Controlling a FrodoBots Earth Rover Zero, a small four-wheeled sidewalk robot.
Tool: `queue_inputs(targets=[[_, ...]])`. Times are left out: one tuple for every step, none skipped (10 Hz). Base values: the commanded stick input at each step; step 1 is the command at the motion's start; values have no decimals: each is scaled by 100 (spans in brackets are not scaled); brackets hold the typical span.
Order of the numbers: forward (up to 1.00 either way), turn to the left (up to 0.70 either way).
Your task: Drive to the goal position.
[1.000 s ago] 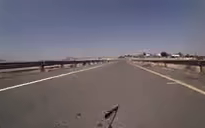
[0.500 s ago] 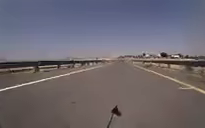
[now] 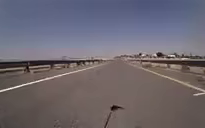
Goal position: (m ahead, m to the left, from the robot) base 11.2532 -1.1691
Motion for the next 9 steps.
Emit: queue_inputs(targets=[[100,-1],[100,-1],[100,-1],[100,-1],[100,-1],[100,-1],[100,-1],[100,-1],[100,-1]])
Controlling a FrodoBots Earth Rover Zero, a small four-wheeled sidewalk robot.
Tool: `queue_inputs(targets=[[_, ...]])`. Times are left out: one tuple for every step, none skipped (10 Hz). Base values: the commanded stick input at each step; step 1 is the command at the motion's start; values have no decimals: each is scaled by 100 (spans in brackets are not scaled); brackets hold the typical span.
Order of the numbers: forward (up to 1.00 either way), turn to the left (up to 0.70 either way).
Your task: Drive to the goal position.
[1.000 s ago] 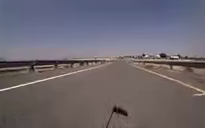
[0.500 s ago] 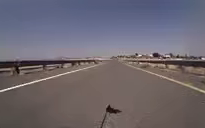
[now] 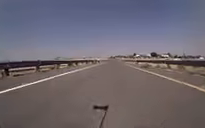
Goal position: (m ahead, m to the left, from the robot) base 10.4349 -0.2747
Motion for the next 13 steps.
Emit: queue_inputs(targets=[[100,-1],[100,-1],[100,-1],[100,-1],[100,-1],[100,-1],[100,-1],[100,-1],[100,-1],[100,-1],[100,-1],[100,-1],[100,-1]])
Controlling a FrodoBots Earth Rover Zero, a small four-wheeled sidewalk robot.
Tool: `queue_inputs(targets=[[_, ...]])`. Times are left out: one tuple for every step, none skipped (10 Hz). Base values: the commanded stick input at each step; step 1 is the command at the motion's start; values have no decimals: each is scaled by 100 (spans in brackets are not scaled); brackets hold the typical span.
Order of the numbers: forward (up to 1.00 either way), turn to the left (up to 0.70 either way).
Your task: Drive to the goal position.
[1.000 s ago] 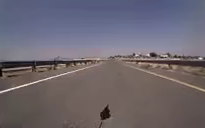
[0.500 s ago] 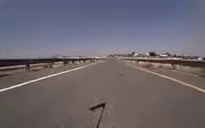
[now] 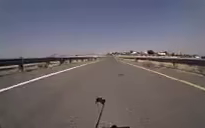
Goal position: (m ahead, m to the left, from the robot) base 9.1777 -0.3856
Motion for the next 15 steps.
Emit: queue_inputs(targets=[[100,-1],[100,-1],[100,-1],[100,-1],[100,-1],[100,-1],[100,-1],[100,-1],[100,-1],[100,-1],[100,-1],[100,-1],[100,-1],[100,-1],[100,-1]])
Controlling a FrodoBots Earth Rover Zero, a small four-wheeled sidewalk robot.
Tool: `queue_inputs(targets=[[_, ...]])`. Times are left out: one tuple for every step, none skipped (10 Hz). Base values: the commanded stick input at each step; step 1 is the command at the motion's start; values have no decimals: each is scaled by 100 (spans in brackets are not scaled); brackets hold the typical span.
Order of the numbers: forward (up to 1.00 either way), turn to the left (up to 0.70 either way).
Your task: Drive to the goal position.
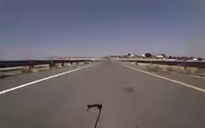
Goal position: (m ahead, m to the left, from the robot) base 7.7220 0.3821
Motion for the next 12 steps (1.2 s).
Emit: queue_inputs(targets=[[100,-1],[100,-1],[100,-1],[100,-1],[100,-1],[100,-1],[100,-1],[100,-1],[100,-1],[100,-1],[100,-1],[100,-1]])
